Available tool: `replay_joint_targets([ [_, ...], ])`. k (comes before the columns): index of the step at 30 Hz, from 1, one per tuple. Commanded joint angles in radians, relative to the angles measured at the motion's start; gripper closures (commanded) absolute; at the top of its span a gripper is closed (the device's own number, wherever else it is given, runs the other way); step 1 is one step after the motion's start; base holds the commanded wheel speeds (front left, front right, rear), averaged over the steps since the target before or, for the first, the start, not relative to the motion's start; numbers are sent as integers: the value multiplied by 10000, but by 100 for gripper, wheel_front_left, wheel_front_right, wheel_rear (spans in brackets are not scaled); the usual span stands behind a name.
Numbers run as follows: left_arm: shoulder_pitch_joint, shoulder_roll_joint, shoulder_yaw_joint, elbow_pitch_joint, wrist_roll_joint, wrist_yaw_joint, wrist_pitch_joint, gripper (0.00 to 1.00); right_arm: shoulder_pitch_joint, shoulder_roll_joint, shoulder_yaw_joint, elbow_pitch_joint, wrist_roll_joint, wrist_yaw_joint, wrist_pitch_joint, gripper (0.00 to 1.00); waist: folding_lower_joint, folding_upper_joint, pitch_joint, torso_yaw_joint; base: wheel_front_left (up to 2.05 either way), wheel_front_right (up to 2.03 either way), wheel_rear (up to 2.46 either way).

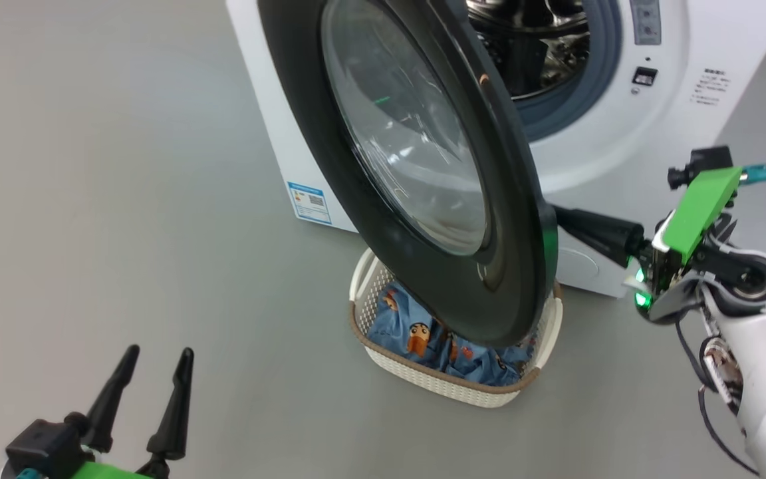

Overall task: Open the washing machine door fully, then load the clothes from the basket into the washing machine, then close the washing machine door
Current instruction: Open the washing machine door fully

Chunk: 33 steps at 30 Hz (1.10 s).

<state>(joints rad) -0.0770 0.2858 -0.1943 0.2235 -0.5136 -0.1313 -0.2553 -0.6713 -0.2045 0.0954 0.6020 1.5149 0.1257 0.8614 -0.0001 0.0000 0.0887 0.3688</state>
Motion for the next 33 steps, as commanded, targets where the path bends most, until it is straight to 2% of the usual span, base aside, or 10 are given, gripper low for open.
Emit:
replay_joint_targets([
  [1, -143, 371, 339, -88, -59, 6, -65, 0, 234, 201, 161, -379, 273, 50, 147, 100, 1, 0, -294, 329, 0, 0, 0],
  [13, -15, 432, 367, 454, 144, 6, -65, 0, 1367, 651, 45, -882, 769, 50, 307, 100, 1, 0, -824, 1387, 0, 0, 0],
  [33, 251, 389, 1074, 222, 238, 6, -65, 0, 953, 1396, 684, -723, 914, 50, 356, 100, 1, 0, -603, 1703, 0, 0, 0],
])
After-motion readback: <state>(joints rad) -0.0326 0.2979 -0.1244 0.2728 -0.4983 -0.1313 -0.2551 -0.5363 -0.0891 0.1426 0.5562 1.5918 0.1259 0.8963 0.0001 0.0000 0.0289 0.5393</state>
